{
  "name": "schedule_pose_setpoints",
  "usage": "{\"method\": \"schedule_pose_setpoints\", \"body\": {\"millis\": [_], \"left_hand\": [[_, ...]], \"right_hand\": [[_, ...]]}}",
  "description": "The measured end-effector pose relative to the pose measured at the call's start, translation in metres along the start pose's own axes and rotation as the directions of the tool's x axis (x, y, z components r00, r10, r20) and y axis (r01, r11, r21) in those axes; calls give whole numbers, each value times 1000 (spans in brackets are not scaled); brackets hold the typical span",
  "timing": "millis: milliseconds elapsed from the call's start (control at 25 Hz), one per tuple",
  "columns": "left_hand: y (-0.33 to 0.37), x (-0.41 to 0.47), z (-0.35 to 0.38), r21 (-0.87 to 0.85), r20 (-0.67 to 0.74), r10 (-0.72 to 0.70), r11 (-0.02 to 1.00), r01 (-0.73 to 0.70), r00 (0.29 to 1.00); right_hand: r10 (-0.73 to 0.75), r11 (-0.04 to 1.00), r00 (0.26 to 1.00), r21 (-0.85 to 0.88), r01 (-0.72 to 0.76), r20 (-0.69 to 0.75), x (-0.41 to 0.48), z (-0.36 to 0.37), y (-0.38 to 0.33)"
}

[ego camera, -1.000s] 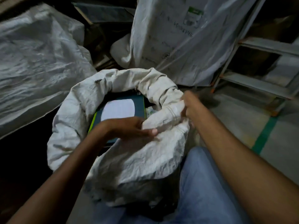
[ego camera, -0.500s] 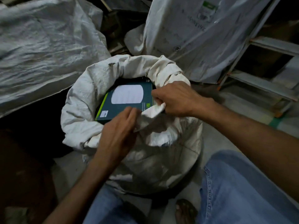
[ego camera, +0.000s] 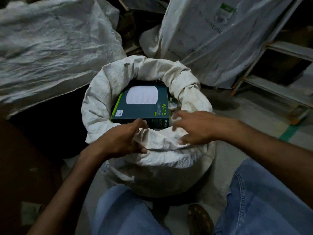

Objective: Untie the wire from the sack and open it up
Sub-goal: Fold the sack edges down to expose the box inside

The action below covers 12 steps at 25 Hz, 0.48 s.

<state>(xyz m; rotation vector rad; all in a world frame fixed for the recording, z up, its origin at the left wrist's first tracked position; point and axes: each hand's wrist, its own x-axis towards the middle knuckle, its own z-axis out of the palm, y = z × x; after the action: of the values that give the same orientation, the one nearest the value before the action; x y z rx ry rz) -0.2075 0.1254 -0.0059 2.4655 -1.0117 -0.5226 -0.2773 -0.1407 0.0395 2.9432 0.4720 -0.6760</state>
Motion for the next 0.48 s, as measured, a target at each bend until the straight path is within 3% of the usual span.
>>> {"method": "schedule_pose_setpoints", "body": {"millis": [120, 200, 280, 400, 480], "left_hand": [[-5, 2, 1, 281, 120, -71, 959, 35, 990], [-2, 1, 7, 475, 79, -74, 879, 28, 994], [2, -5, 25, 513, -93, 111, 857, -48, 989], [8, -18, 44, 607, -325, 409, 782, -143, 853], [10, -19, 44, 604, -402, 442, 786, -130, 802]], "right_hand": [[-37, 999, 987, -24, 41, 158, 27, -8, -8], [-82, 991, 984, -91, 97, 156, 29, -1, -17], [-122, 983, 992, -136, 124, 21, 23, 8, -20], [-146, 985, 981, -115, 131, -125, 16, 12, -19], [-153, 980, 960, -159, 117, -233, 15, 9, -26]]}}
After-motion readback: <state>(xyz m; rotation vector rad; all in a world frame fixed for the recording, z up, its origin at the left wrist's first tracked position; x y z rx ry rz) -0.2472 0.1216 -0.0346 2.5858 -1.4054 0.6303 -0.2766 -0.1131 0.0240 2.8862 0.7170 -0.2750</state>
